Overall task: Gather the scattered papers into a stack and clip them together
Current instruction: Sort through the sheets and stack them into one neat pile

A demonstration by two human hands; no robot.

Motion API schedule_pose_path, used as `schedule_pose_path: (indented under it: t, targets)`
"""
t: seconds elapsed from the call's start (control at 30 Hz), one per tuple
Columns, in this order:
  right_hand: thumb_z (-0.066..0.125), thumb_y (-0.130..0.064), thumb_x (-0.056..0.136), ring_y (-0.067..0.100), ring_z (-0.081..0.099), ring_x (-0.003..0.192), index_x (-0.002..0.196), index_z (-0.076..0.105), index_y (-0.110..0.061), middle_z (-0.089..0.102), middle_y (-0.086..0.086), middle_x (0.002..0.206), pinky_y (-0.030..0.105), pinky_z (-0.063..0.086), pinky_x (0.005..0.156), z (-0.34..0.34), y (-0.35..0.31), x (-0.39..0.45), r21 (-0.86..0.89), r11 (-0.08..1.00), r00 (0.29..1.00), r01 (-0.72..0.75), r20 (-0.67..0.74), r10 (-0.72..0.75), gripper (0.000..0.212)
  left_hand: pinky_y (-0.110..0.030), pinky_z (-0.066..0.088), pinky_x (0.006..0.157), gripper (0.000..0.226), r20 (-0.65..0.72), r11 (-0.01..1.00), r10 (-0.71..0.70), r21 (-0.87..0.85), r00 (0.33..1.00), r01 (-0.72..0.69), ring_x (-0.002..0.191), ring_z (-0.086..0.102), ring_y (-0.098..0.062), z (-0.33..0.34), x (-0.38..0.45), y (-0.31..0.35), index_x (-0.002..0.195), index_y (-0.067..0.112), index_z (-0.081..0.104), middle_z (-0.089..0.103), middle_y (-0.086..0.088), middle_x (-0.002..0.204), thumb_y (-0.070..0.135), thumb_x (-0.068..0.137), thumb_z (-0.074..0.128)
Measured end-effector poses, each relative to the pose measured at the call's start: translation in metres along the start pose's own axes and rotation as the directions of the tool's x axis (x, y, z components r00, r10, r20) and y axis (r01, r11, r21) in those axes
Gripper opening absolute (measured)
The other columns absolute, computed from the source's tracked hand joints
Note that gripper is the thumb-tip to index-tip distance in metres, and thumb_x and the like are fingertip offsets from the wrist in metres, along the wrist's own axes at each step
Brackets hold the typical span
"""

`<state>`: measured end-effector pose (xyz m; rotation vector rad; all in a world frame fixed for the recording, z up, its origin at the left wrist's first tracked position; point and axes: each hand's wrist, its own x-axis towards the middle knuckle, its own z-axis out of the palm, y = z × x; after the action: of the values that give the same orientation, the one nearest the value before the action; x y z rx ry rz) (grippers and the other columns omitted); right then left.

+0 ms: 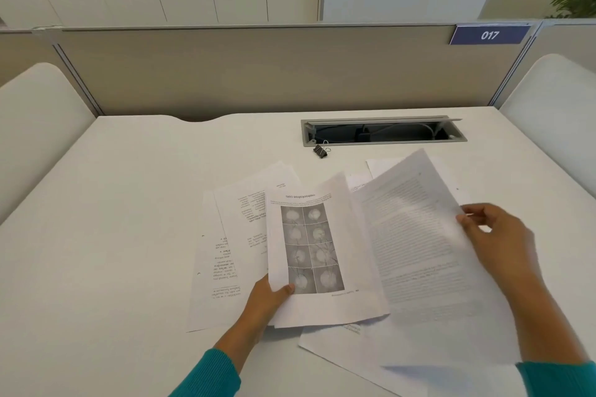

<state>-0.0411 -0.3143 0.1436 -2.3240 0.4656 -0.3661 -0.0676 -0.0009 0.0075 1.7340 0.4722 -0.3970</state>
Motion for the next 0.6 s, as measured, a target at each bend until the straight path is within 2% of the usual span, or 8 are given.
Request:
schedule_pose_path:
  t: [0.13,0.33,0.5,0.6]
  targets:
    - [0.056,-0.027,0.089,0.014,0.052,0.08,0.101,0.065,-0.022,0.06,-0.005,0.082,0.025,0.034,0.069,-0.015,-0.022,0.003,0.011,0.998,0.987,0.063,-0.148,-0.061,0.015,-0.038,0.044,0.098,0.047,-0.013,0.999,0.014,-0.033,1.0,-0.014,0.106,0.054,-0.022,0.001,-0.003,0.002,0.134,0.016,0.041,0.054,-0.008,0.131,0.031,0.091,0.054]
    - [0.054,-0.031,0.089,0.011,0.052,0.085,0.104,0.064,-0.023,0.06,-0.007,0.085,0.026,0.037,0.077,-0.021,-0.034,0.013,0.106,0.99,0.955,0.097,-0.291,-0.062,0.019,-0.033,0.043,0.092,0.045,-0.042,0.999,0.017,-0.049,0.999,-0.019,0.098,0.051,-0.017,0.002,-0.003,0.002,0.134,0.019,0.039,0.053,-0.005,0.13,0.034,0.092,0.049]
    - [0.055,-0.032,0.088,0.013,0.054,0.082,0.106,0.064,-0.022,0.062,-0.005,0.085,0.026,0.037,0.072,-0.007,-0.021,0.029,0.149,0.986,0.962,0.071,-0.273,-0.028,0.022,-0.029,0.038,0.09,0.045,-0.069,0.996,0.029,-0.085,0.997,-0.035,0.09,0.049,-0.009,0.003,-0.004,0.003,0.133,0.023,0.038,0.05,0.006,0.114,0.039,0.092,0.046]
    - [0.056,-0.023,0.087,0.016,0.058,0.08,0.106,0.066,-0.02,0.068,0.005,0.089,0.023,0.042,0.063,0.017,-0.002,0.039,0.179,0.984,0.992,-0.017,-0.12,0.039,0.022,-0.034,0.037,0.098,0.04,-0.086,0.997,0.029,-0.068,0.996,-0.035,0.107,0.051,-0.018,0.003,-0.005,0.005,0.132,0.026,0.037,0.043,0.008,0.111,0.04,0.094,0.042]
